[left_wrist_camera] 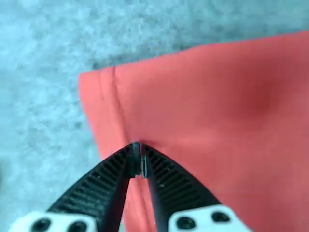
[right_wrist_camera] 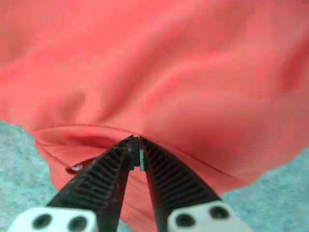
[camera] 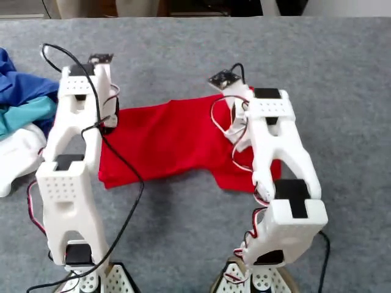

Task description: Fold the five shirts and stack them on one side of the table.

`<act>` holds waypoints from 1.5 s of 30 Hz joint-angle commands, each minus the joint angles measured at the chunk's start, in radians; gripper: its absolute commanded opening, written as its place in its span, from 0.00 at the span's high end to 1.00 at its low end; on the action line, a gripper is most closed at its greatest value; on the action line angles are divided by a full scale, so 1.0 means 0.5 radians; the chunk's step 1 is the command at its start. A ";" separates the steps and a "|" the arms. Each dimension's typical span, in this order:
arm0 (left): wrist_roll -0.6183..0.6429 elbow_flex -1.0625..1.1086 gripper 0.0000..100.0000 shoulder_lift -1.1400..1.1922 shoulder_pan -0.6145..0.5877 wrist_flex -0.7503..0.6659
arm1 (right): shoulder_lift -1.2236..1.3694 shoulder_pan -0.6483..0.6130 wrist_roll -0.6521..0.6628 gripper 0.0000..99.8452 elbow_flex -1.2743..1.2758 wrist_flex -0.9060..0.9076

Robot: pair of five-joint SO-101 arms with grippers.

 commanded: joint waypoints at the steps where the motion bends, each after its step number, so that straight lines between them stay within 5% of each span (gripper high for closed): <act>1: 0.025 -0.110 0.98 0.109 0.028 -0.107 | -0.124 -0.032 0.037 0.99 0.121 -0.092; 21: 0.034 -0.298 0.98 0.259 0.009 -0.117 | -1.026 -0.011 0.276 0.99 1.045 -0.080; 29: 0.034 -0.295 0.98 0.259 -0.009 -0.117 | -1.140 0.066 0.304 0.99 0.987 -0.080; 36: 0.031 -0.295 0.98 0.259 -0.006 -0.117 | -0.864 -0.005 0.301 0.99 0.514 -0.074; 45: 0.034 -0.295 0.98 0.259 -0.006 -0.117 | -0.628 -0.091 0.221 0.99 0.723 -0.310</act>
